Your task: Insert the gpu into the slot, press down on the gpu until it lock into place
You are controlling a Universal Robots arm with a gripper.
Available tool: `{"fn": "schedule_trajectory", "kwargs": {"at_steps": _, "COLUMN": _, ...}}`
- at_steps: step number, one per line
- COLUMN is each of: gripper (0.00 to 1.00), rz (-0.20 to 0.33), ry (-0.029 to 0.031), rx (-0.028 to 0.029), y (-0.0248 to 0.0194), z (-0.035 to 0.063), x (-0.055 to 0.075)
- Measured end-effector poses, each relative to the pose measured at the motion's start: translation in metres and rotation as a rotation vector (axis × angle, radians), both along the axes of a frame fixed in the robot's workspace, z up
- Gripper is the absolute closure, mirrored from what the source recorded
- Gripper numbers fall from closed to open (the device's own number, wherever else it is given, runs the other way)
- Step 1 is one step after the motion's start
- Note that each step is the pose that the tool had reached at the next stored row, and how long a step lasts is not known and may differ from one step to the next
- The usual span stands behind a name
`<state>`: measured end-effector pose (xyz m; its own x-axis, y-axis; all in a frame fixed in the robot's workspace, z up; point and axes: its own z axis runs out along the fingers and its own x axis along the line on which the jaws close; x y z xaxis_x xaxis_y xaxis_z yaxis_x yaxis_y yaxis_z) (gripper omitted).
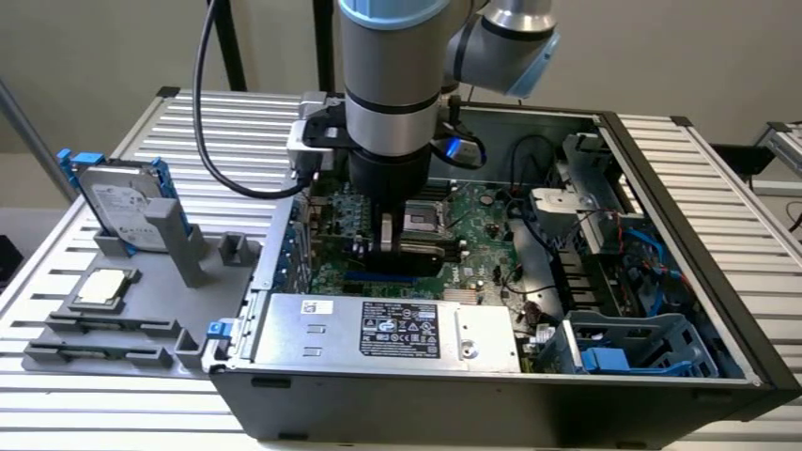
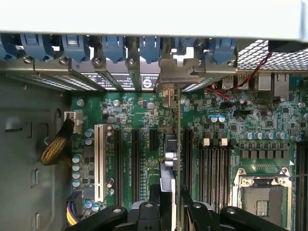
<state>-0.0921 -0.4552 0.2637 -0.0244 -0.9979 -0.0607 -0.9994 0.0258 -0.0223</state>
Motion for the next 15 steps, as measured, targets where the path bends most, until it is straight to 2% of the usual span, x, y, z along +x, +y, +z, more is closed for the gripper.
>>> {"fn": "schedule_trajectory", "kwargs": {"at_steps": 15, "gripper": 0.74, "rz": 0.000, "ry": 0.0001, "rx": -0.0003, "y": 0.0007, "z": -0.0056, "x": -0.0008}}
